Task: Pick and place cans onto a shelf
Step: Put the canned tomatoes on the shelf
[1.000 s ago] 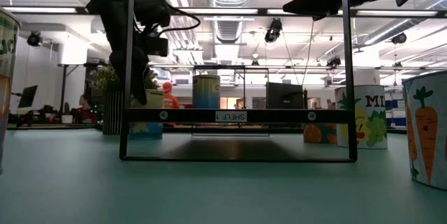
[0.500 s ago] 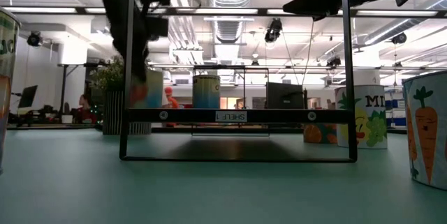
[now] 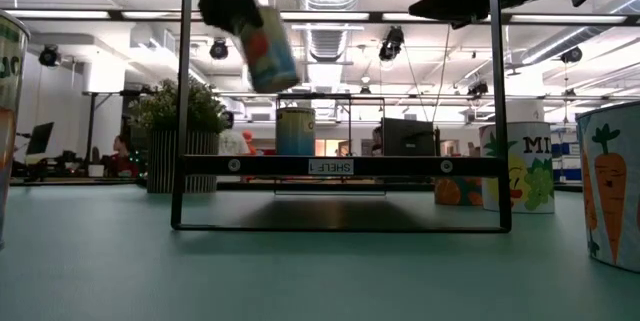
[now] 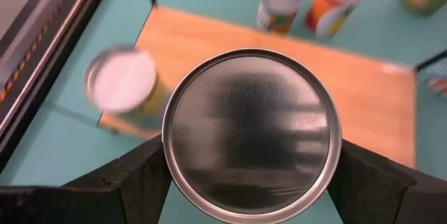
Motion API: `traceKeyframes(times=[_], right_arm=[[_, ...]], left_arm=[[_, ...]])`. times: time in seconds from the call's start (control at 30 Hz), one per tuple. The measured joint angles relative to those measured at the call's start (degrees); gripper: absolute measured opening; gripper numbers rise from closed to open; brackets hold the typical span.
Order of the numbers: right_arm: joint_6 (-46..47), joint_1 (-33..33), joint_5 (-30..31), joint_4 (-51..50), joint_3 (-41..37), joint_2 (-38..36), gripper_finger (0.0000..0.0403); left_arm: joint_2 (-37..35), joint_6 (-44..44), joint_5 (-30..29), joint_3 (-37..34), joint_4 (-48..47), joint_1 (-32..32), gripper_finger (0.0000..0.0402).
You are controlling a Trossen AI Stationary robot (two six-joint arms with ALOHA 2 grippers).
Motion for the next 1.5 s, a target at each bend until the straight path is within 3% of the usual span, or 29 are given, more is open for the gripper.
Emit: traceKeyframes(times=[0.4, 0.87, 1.13, 1.5], right_arm=[[1.5, 0.0, 0.0, -7.5, 0.0, -5.6, 0.0009], [3.2, 0.0, 0.0, -10.7, 0.0, -7.4, 0.0009], [3.8, 0.0, 0.0, -11.3, 0.0, -7.5, 0.0009], [3.9, 0.0, 0.0, -11.5, 0.0, -7.5, 0.0009]], left_arm=[[11.7, 1.9, 0.7, 11.5, 1.2, -2.1, 0.0306], [26.2, 1.1, -2.4, 19.3, 0.9, -1.8, 0.0307], [29.1, 2.2, -5.9, 20.6, 0.9, -1.5, 0.0307], [30.8, -0.4, -6.3, 20.6, 0.8, -1.5, 0.0307]])
